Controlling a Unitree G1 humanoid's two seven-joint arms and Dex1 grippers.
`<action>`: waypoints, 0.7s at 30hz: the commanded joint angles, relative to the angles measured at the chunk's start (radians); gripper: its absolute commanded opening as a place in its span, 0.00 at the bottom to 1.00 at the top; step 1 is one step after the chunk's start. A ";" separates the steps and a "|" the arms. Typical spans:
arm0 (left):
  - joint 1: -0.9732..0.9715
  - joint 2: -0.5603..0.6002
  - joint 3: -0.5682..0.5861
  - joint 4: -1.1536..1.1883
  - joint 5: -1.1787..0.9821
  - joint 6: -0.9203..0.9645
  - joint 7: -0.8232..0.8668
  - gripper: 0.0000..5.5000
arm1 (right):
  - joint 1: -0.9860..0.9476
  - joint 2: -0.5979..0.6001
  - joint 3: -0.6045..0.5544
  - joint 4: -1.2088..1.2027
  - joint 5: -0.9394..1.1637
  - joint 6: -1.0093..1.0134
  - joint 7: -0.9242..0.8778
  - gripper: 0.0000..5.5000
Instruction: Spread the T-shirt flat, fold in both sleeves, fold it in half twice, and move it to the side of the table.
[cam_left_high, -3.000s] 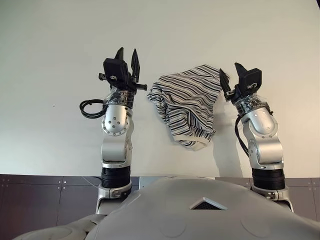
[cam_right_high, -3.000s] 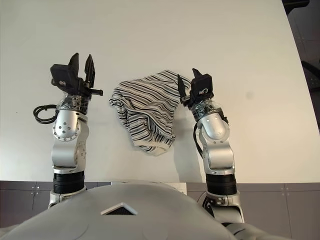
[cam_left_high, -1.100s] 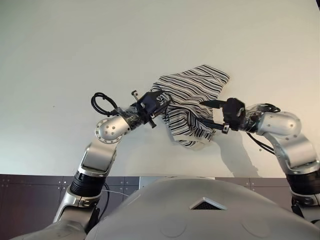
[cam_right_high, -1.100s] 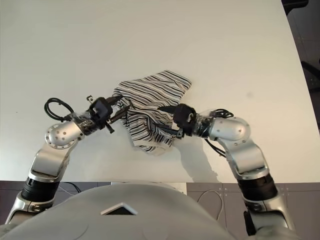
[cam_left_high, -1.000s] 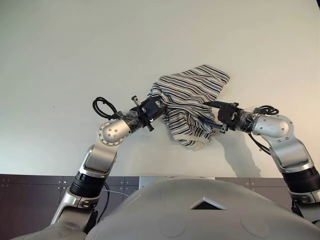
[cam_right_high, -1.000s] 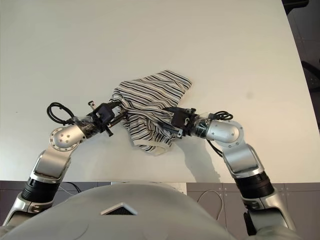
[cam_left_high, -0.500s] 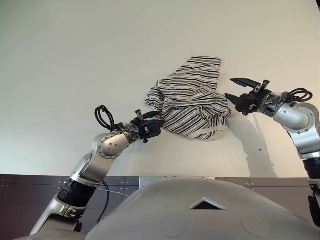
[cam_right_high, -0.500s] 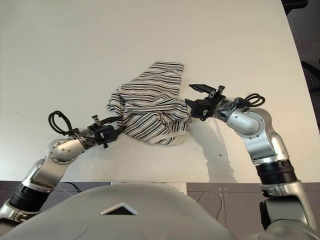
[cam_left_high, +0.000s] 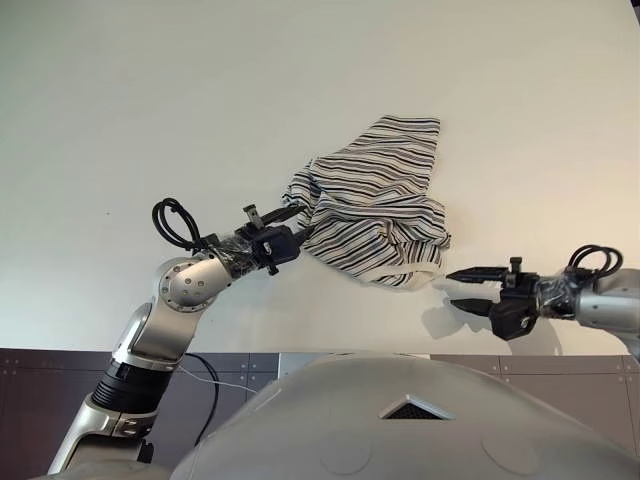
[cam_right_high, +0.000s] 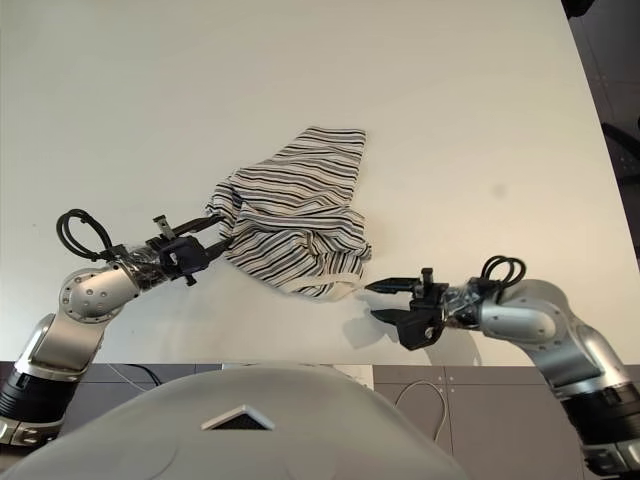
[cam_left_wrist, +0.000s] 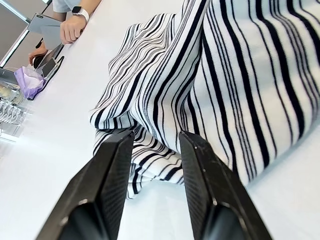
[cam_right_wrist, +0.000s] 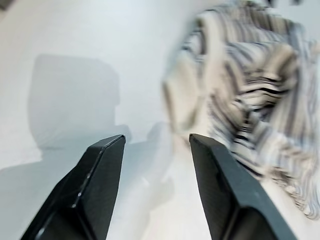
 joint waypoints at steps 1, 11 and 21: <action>-0.016 -0.011 0.010 -0.023 -0.009 0.016 -0.008 0.30 | -0.116 0.058 0.041 0.158 -0.227 -0.057 -0.112 0.43; -0.037 -0.018 -0.012 -0.019 0.010 0.015 -0.034 0.30 | -0.218 0.105 0.165 0.291 -0.408 -0.194 -0.306 0.43; -0.050 -0.028 -0.016 -0.035 0.012 0.041 -0.034 0.30 | -0.265 0.080 0.206 0.394 -0.480 -0.265 -0.408 0.25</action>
